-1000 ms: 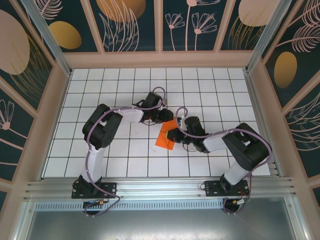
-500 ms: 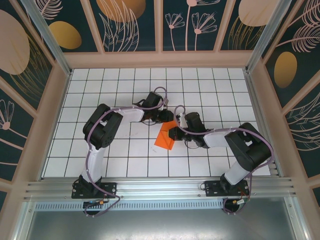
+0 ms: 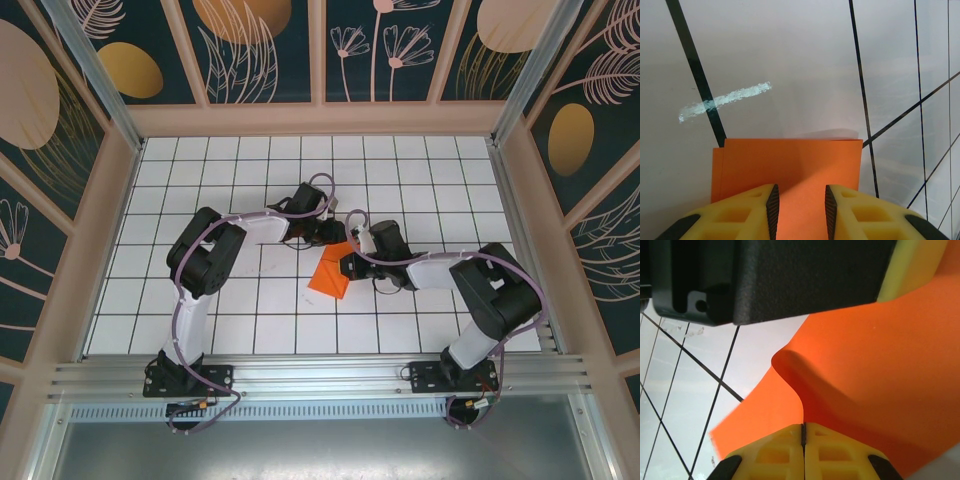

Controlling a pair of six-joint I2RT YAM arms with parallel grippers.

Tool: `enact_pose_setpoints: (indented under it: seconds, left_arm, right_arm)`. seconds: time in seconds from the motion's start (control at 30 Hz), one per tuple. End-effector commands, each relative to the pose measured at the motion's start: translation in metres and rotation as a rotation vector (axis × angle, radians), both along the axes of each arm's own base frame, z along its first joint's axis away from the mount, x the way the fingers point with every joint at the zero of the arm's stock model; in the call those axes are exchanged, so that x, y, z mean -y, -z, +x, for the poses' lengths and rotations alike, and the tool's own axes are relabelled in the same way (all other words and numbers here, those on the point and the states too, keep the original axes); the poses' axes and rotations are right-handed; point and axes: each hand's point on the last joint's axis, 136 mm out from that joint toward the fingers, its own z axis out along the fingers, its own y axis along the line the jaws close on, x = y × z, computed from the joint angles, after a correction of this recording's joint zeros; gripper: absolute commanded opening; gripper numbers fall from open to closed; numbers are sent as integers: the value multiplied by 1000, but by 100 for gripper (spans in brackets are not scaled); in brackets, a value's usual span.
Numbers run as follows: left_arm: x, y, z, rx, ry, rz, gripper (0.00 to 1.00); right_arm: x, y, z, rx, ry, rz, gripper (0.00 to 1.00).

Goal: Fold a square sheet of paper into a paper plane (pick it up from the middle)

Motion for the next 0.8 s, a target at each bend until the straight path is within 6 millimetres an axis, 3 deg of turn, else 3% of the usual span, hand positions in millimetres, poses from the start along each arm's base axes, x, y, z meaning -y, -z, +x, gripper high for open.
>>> enact_pose_setpoints:
  seconds: [0.0,0.4,0.5,0.77]
  left_arm:
    - [-12,33,-9,-56,1,89,34]
    - [-11,28,-7,-49,1,88,34]
    - [-9,15,-2,-24,-13,66,34]
    - [-9,-53,18,109,-102,-5,41]
  right_arm:
    - [3,4,6,28,-7,-32,8]
    - [5,-1,3,58,-12,-26,9]
    - [3,-3,-1,54,-21,-2,9]
    - [1,2,-7,7,-1,51,9]
